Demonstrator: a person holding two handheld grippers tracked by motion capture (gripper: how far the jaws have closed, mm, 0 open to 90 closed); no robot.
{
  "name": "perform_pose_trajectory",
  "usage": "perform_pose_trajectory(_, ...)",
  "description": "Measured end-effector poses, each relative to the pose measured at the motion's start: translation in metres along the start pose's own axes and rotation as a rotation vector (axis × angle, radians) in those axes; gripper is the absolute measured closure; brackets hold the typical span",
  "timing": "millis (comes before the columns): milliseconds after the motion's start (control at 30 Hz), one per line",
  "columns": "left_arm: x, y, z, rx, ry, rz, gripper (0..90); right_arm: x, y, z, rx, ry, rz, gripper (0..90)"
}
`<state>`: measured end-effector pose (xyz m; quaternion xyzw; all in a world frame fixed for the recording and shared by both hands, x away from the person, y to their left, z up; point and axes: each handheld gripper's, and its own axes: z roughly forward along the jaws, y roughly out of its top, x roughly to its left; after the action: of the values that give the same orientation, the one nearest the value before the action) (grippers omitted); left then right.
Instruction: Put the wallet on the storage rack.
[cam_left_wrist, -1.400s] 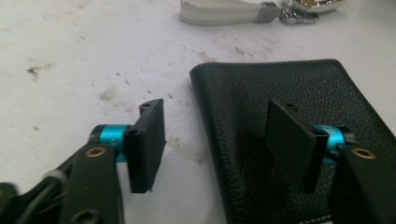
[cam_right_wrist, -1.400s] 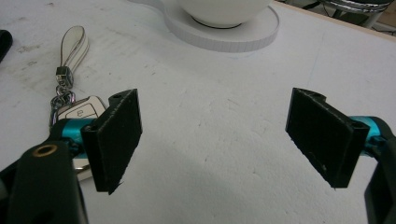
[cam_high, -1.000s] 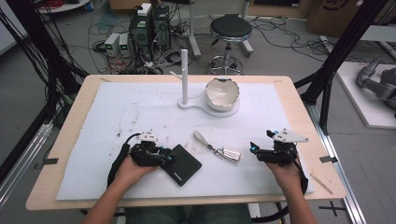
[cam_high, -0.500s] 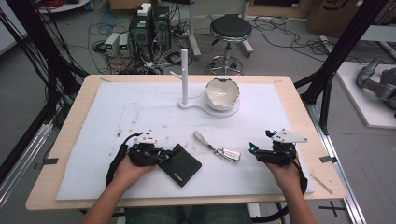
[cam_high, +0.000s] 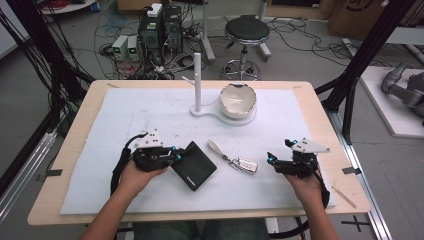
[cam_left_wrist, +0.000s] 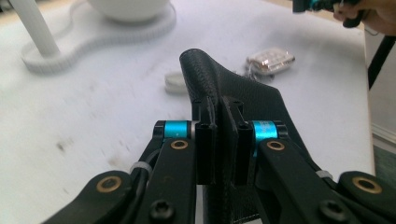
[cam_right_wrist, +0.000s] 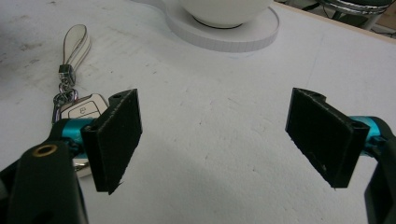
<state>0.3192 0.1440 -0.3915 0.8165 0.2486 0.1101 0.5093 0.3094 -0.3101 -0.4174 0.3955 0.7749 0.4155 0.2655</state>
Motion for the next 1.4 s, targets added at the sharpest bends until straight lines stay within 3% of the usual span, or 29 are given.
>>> perform_pose_trajectory(100, 0.004, 0.024, 0.000, -0.019, 0.036, 0.049, 83.9, 0.000, 0.001, 0.000, -0.002, -0.001, 0.003, 18.7)
perform_pose_trajectory(167, 0.005, 0.030, 0.001, -0.016, 0.041, 0.058, 83.9, 0.000, 0.001, 0.001, -0.005, -0.003, 0.003, 18.7)
perform_pose_trajectory(233, 0.010, 0.048, 0.009, -0.020, 0.064, 0.076, 84.0, 0.001, 0.001, 0.002, -0.004, -0.002, 0.004, 18.7)
perform_pose_trajectory(333, 0.012, 0.060, 0.015, -0.023, 0.074, 0.090, 84.1, 0.001, 0.002, 0.004, -0.003, -0.001, 0.005, 18.7)
perform_pose_trajectory(367, 0.015, 0.073, 0.021, -0.030, 0.084, 0.113, 84.1, 0.002, 0.002, 0.005, 0.000, 0.000, 0.002, 18.7)
perform_pose_trajectory(400, 0.015, 0.073, 0.021, -0.030, 0.084, 0.113, 84.1, 0.003, 0.003, 0.005, -0.001, 0.001, -0.001, 18.7)
perform_pose_trajectory(433, 0.016, 0.086, 0.025, -0.041, 0.090, 0.130, 84.1, 0.003, 0.003, 0.005, -0.001, 0.002, -0.003, 18.7)
perform_pose_trajectory(500, 0.017, 0.093, 0.027, -0.047, 0.090, 0.140, 84.0, 0.003, 0.003, 0.004, -0.004, 0.003, -0.002, 18.7)
perform_pose_trajectory(533, 0.018, 0.108, 0.030, -0.054, 0.093, 0.169, 84.1, 0.002, 0.002, 0.004, -0.006, 0.001, -0.003, 18.7)
perform_pose_trajectory(567, 0.018, 0.108, 0.030, -0.054, 0.093, 0.169, 84.1, 0.002, 0.002, 0.004, -0.006, 0.000, 0.002, 18.7)
perform_pose_trajectory(600, 0.019, 0.123, 0.034, -0.060, 0.096, 0.206, 84.1, 0.001, 0.002, 0.003, -0.007, -0.001, 0.001, 18.7)
perform_pose_trajectory(667, 0.019, 0.131, 0.035, -0.062, 0.098, 0.223, 84.0, 0.000, 0.001, 0.002, -0.007, -0.005, 0.010, 18.7)
perform_pose_trajectory(700, 0.020, 0.145, 0.037, -0.069, 0.099, 0.252, 84.1, -0.001, 0.000, 0.002, -0.007, -0.008, 0.014, 18.7)
perform_pose_trajectory(833, 0.025, 0.166, 0.044, -0.091, 0.101, 0.284, 84.0, -0.002, -0.002, 0.000, -0.008, -0.009, 0.023, 18.7)
perform_pose_trajectory(1000, 0.033, 0.177, 0.056, -0.098, 0.117, 0.290, 84.0, -0.001, -0.003, 0.000, -0.003, -0.012, 0.023, 18.7)
perform_pose_trajectory(1300, 0.045, 0.193, 0.107, -0.078, 0.099, 0.328, 84.0, -0.003, -0.004, -0.005, -0.010, -0.024, 0.034, 18.7)
perform_pose_trajectory(1400, 0.047, 0.196, 0.116, -0.084, 0.098, 0.333, 84.0, -0.004, -0.006, -0.007, -0.011, -0.026, 0.037, 18.7)
